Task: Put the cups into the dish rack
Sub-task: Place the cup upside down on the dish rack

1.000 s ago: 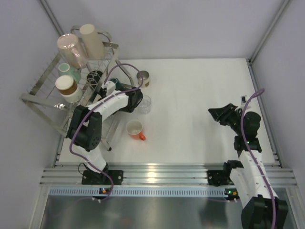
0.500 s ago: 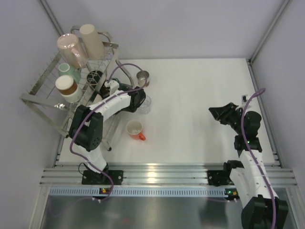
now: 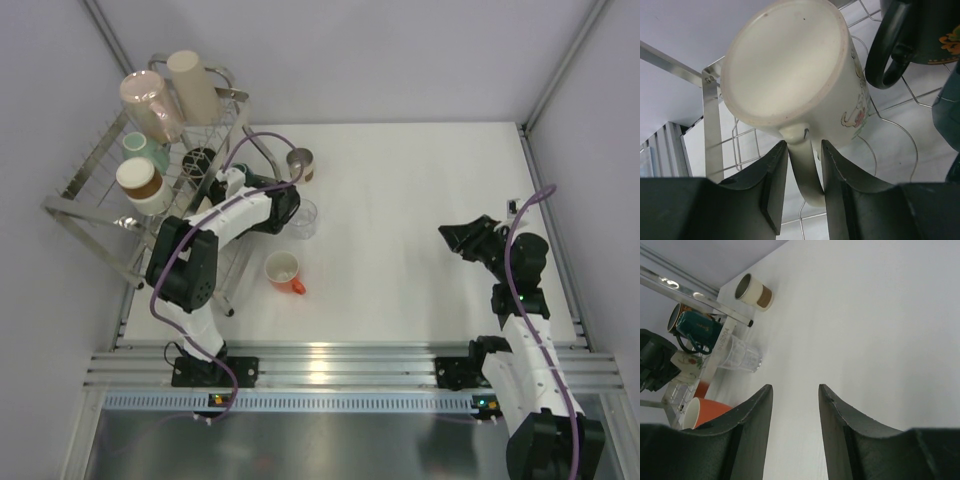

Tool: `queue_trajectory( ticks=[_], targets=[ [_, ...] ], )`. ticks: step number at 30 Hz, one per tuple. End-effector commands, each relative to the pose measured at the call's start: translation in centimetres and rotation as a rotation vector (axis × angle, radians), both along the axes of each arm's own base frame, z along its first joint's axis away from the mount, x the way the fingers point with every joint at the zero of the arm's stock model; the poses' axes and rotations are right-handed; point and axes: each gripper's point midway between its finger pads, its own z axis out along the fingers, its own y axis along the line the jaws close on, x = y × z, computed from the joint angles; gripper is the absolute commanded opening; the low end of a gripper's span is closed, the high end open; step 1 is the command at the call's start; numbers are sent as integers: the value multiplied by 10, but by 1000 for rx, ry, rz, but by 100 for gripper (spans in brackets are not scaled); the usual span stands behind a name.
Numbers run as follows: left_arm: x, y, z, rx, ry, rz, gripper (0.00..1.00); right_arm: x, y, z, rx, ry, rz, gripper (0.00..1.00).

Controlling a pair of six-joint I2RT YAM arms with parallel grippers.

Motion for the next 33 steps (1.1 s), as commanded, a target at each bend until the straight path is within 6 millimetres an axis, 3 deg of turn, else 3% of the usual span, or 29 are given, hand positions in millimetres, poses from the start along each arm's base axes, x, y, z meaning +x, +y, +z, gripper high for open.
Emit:
queue_trajectory(
  ticks=[1, 11, 16, 21, 33],
  targets=[
    [-1, 15, 8, 77, 13, 13, 39, 8, -7, 29, -30, -90, -24, 43],
    [-1, 25, 9, 83, 17, 44, 43, 7, -8, 27, -37, -86, -24, 43],
    [1, 22, 17, 77, 42, 29, 54, 7, -8, 26, -36, -85, -27, 43],
    [-5, 20, 19, 62, 76, 12, 57, 7, -8, 25, -37, -88, -30, 43],
    [-4, -7, 28, 58, 86, -63, 57, 5, -8, 26, -43, -87, -29, 42]
  ],
)
